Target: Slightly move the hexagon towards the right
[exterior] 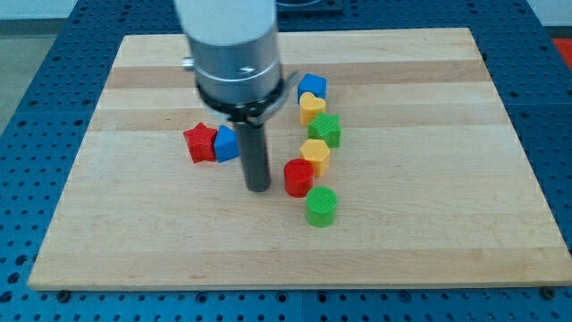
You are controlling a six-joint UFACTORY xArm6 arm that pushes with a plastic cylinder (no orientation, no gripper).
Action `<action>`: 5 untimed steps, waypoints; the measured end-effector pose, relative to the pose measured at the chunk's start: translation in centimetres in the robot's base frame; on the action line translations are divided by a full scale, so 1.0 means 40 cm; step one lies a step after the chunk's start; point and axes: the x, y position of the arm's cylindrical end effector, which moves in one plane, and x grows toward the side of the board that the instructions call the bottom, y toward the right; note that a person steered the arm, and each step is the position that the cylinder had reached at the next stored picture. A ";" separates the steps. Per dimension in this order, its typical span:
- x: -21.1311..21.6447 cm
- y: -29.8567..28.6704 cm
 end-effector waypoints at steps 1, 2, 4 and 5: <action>0.000 0.069; -0.016 0.048; -0.110 0.074; -0.110 0.083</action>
